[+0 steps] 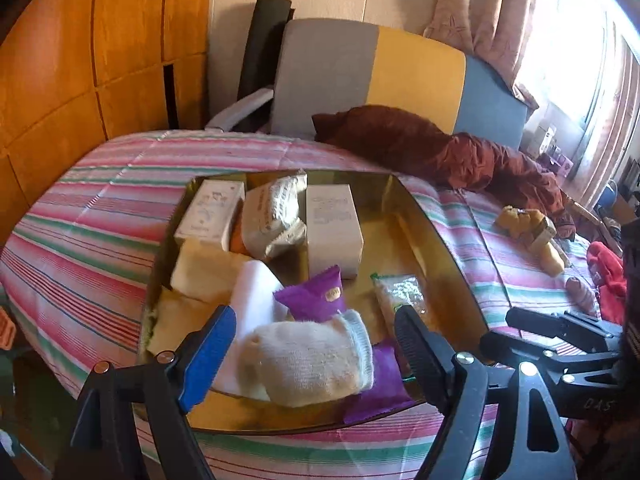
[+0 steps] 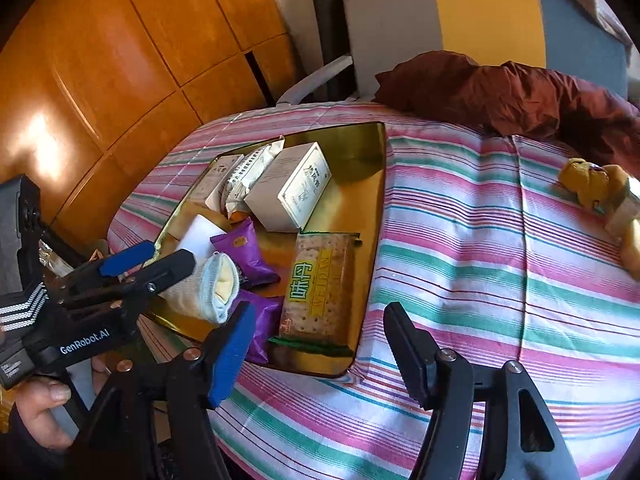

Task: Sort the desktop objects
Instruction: 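Carry the cracker pack and white sock to the gold tray and release them, then move both grippers back to the remaining items on the bed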

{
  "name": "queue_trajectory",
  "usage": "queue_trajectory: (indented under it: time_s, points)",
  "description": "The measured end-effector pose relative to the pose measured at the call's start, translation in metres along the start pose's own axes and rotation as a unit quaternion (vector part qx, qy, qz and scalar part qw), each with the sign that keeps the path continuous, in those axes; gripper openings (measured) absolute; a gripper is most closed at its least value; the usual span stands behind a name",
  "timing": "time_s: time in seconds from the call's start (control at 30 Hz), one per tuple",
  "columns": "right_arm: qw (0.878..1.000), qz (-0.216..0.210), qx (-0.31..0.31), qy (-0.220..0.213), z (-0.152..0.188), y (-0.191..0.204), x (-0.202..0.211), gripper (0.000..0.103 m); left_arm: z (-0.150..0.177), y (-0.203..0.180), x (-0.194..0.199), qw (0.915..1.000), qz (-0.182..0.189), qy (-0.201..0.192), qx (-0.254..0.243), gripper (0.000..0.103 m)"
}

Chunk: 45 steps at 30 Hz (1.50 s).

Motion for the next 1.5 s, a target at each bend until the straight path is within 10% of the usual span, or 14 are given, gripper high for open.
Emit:
queue_trajectory:
  time_s: [0.57, 1.5]
  points:
    - [0.999, 0.021, -0.033, -0.013, 0.01, -0.031, 0.022, 0.072, -0.013, -0.023, 0.022, 0.9987, -0.01, -0.027, -0.042, 0.083]
    - [0.981, 0.13, -0.145, -0.018, 0.049, -0.167, 0.087, 0.08, 0.008, -0.112, 0.002, 0.9877, 0.089, 0.022, -0.126, 0.083]
Point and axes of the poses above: each gripper's, at about its wrist camera, not at the fingertips, and x roughly against the way its jaws point, y to its left, z to its underside, the point moved 8 cm from there along -x, roughly the way its jaws point, and after that the axes turned 4 degrees about x, right-handed, at the moved point
